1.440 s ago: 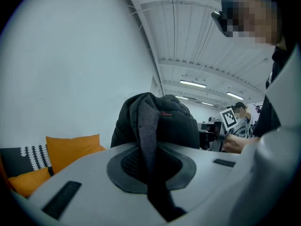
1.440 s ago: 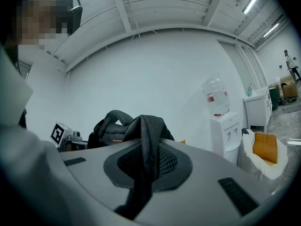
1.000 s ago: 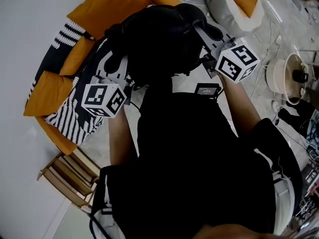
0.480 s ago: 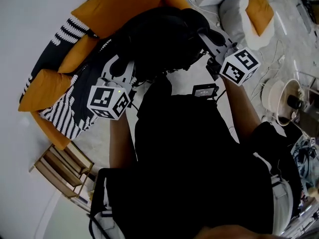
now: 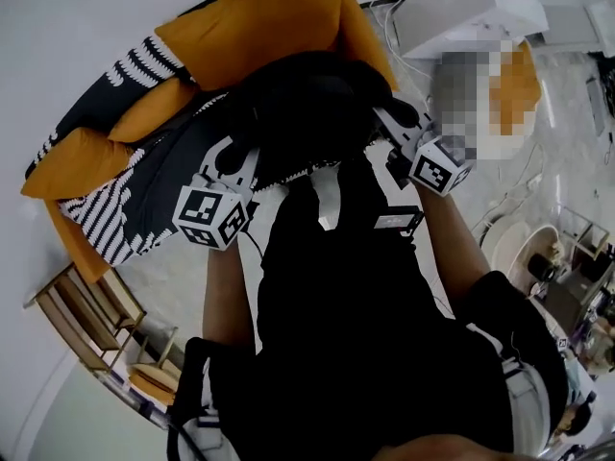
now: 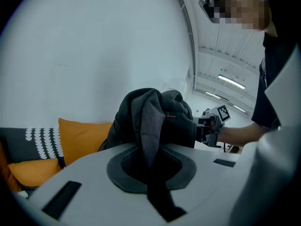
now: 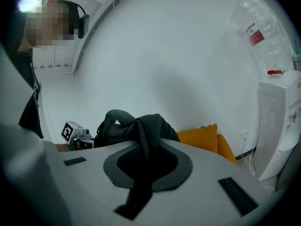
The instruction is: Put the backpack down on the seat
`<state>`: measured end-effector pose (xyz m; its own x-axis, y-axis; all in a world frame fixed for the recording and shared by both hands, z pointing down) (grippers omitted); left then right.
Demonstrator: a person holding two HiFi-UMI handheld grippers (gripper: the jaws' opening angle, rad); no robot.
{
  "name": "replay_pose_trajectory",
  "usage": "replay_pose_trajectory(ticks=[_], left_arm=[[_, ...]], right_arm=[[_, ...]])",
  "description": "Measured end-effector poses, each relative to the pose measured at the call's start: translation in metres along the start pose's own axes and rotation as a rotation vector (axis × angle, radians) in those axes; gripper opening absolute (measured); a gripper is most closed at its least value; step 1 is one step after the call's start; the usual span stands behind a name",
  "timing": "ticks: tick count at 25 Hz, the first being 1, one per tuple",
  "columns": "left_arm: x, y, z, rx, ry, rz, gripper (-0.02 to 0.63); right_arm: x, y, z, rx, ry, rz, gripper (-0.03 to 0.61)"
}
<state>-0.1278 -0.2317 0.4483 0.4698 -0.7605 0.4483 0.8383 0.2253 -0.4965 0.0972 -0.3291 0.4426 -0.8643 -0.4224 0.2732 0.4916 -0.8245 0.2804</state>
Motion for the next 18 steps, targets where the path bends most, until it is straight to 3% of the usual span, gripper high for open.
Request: replay_pose_trajectory(ticks=[10,18], left_arm=[[0.048,-0.067,0.032,-0.196,-0.006,-0.243,0.037],[0.083,-0.099,0.048,-0.236,-0.010,-0.290,0.037]], right_arm=[[0.076,0.047,0.049,0.028,-0.159,-0.183,0.048],[0.116,0.085,0.078,0.049,-0.208,-0.223,0.048]])
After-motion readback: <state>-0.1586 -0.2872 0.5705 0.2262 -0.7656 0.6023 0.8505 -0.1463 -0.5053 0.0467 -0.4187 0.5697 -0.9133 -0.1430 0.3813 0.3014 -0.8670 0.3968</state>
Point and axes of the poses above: the fingertips, and each gripper's own axes: x forward along the fingers, y to its right, z out of its underside, the point moved 4 cm from there along -x, backward along the fingers, and after that the axes turned 12 degrees about -x, right-handed, at the moved point
